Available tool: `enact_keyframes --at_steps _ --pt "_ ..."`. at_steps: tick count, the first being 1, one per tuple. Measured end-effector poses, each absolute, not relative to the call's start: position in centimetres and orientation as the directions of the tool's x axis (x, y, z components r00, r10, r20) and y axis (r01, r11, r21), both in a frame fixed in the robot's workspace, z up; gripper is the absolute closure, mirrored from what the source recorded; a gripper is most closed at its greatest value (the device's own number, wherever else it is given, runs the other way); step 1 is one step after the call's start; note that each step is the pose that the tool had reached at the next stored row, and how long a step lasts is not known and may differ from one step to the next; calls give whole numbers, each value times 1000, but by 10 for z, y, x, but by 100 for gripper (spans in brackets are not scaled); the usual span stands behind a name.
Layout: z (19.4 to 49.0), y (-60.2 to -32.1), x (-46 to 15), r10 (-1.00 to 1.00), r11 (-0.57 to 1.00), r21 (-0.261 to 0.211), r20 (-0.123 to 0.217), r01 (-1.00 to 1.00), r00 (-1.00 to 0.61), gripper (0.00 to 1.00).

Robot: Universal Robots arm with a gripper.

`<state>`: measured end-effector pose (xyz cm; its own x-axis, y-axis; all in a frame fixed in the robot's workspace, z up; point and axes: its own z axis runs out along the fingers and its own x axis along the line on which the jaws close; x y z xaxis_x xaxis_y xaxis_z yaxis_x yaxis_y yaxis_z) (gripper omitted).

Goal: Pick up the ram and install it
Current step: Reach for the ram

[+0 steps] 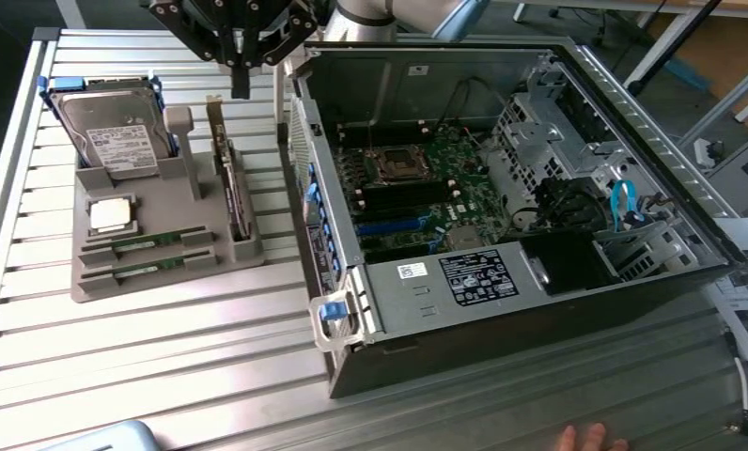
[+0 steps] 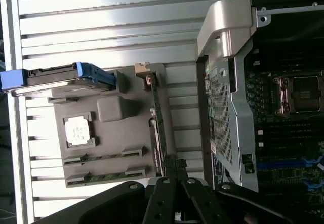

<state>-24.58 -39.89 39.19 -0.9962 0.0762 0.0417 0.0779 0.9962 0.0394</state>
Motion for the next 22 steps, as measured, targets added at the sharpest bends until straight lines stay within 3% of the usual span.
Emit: enact_keyframes --at_steps 22 --pt "392 -399 -254 74 996 41 14 75 -997 89"
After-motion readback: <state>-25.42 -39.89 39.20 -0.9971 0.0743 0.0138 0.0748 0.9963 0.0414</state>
